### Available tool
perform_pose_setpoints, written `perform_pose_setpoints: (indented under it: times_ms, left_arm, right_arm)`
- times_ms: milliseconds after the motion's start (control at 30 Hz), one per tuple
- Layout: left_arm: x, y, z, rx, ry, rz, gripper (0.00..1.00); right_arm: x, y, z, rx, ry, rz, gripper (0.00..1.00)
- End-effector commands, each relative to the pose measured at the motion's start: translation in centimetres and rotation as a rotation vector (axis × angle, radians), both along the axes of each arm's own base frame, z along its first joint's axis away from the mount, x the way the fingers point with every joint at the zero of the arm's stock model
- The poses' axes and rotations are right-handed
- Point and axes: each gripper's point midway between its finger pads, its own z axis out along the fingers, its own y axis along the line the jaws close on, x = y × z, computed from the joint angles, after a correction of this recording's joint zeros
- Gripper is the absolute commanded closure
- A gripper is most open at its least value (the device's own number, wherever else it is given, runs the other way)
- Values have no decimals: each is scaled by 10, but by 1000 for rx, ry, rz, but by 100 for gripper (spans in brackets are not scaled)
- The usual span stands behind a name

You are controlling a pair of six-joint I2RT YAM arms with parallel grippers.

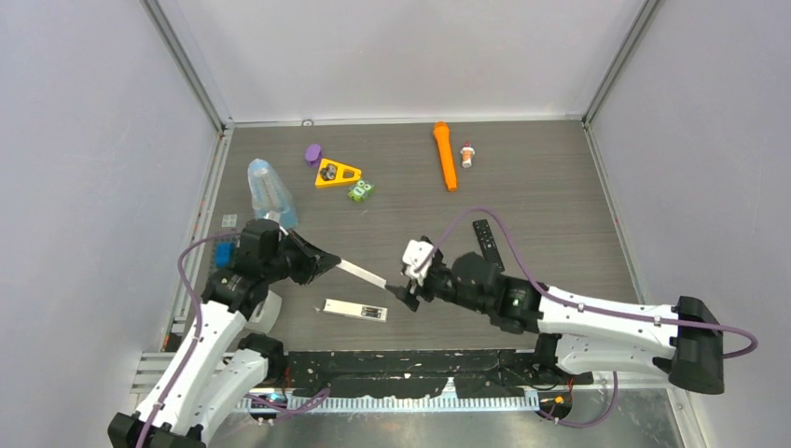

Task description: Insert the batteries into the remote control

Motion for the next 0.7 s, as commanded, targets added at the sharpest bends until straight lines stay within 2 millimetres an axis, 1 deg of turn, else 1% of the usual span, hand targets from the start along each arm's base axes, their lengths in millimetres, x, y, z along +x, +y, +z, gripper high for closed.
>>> perform_pose_setpoints:
  times_ms: [0,100,133,167,233,333,400,467,533,567,600,633,667]
  left_arm:
    - [-19,5,18,-94,170,136,100]
    - [-18,4,45,-173,171,193,100]
    - [-18,4,52,-192,174,206,100]
    - [-20,4,58,-210,176,217,100]
    - [-22,4,70,-231,164,218,100]
    - [-27,3,78,-246,155,207,100]
    - [-31,1,78,-257,162,194,100]
    - [-35,0,77,-261,168,184,100]
    - [-37,0,74,-269,174,178,100]
    - [-39,-1,73,-274,176,176,100]
    - [-39,-1,73,-277,172,176,100]
    - [-38,-1,73,-279,164,175,100]
    - [-37,-1,72,-279,165,176,100]
  right_arm:
    - [-5,2,57,265,-274,-32,22]
    - [-14,-5,63,374,-462,7,23]
    - [-18,-5,62,388,-495,32,23]
    - [-19,-8,63,408,-553,32,23]
    - [-21,-6,62,408,-608,43,23]
    - [-25,1,61,408,-644,71,23]
    - [-26,3,67,431,-678,64,23]
    - [-26,7,69,436,-702,62,24]
    - [-27,12,75,455,-725,67,28]
    - [-27,16,73,450,-725,79,35]
    - [-27,19,75,453,-726,84,40]
    - [-28,24,71,444,-722,100,48]
    - [-28,28,68,435,-719,107,51]
